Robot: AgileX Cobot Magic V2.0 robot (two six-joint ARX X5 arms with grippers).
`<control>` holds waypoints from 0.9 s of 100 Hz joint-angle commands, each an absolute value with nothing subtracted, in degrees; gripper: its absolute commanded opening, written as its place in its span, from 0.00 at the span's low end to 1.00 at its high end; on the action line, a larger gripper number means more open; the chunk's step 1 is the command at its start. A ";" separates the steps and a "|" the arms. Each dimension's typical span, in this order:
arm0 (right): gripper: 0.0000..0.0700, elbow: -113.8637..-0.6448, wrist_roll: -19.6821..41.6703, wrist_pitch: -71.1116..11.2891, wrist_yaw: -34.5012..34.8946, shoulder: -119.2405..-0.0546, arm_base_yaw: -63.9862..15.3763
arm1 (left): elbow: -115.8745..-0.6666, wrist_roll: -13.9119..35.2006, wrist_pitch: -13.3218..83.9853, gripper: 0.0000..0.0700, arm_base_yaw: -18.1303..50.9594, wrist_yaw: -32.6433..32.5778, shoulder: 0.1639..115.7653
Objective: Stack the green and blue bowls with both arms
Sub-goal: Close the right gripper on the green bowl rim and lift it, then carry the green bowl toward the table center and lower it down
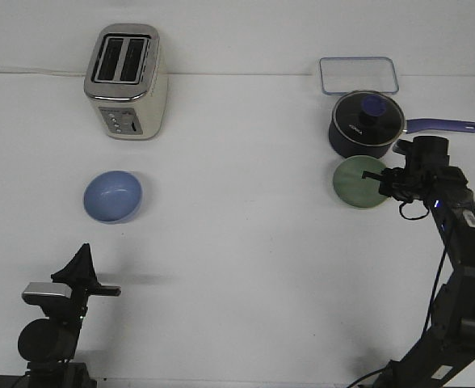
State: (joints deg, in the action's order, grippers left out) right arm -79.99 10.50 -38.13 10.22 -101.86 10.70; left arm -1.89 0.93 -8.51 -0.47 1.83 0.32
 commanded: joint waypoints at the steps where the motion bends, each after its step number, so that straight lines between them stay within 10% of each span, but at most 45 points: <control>1: 0.00 -80.79 9.80 -38.50 11.94 -98.59 10.98 | -0.82 0.86 -9.08 0.02 -0.36 1.93 0.27; 90: 0.00 -62.43 15.18 -42.61 16.43 -70.78 -19.84 | -0.82 0.86 -9.08 0.02 -0.36 1.93 0.27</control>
State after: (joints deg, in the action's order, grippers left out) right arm -62.65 12.78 -44.60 17.21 -69.36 -17.58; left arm -1.89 0.93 -8.51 -0.47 1.83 0.32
